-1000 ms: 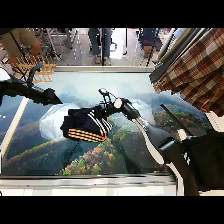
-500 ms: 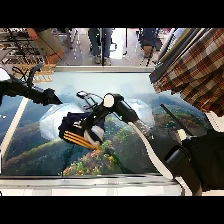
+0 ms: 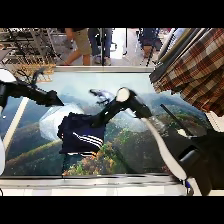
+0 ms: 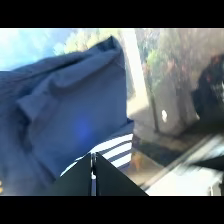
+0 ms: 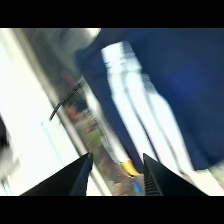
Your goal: Fold the clothes and pants, and hang the long-sleeved shirts on hangers.
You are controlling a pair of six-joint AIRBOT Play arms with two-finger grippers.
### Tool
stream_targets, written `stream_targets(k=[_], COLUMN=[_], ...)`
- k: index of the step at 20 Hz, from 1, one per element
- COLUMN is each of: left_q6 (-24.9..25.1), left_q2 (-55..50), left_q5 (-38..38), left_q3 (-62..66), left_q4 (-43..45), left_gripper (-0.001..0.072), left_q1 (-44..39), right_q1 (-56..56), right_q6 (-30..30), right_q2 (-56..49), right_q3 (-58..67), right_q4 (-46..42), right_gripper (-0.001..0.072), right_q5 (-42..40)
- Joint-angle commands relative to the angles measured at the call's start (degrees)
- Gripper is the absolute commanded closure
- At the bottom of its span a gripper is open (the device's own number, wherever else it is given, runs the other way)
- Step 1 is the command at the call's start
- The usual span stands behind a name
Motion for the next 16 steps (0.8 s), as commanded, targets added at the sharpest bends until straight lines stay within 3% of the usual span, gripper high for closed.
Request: stream_targets(k=[1,3,5,7,10,16], left_q6=[0.09,0.04,0.02,0.04,0.04,0.07], left_q2=[-5.05,-8.98,-12.68,-15.74,-18.64,-19.34], left_q5=[0.11,0.09,-0.63,-1.2,-1.2,-1.2], left_q3=[-0.02,-0.04,-0.04,-0.04,-0.04,-0.04], left_q4=[3.8,9.27,13.29,14.14,14.14,14.1], left_gripper=[0.0697,0.0697,0.0698,0.0697,0.0697,0.0697], left_q1=[-3.37,-5.51,-6.86,-7.15,-6.78,-6.75], right_q1=[-7.8,-8.76,-8.17,-7.91,-7.48,-1.81], right_q6=[7.76,10.78,11.69,10.32,8.33,13.62], right_q2=[3.56,3.98,3.65,2.29,-2.34,-9.6], right_q3=[-7.78,-16.22,-25.22,-30.38,-30.62,-24.3], right_q4=[0.22,1.18,6.14,13.29,21.53,21.68], right_gripper=[0.0252,0.0118,0.0022,0.0014,0.0014,0.0023], right_q5=[-4.76,-8.96,-18.18,-24.65,-26.01,-24.94])
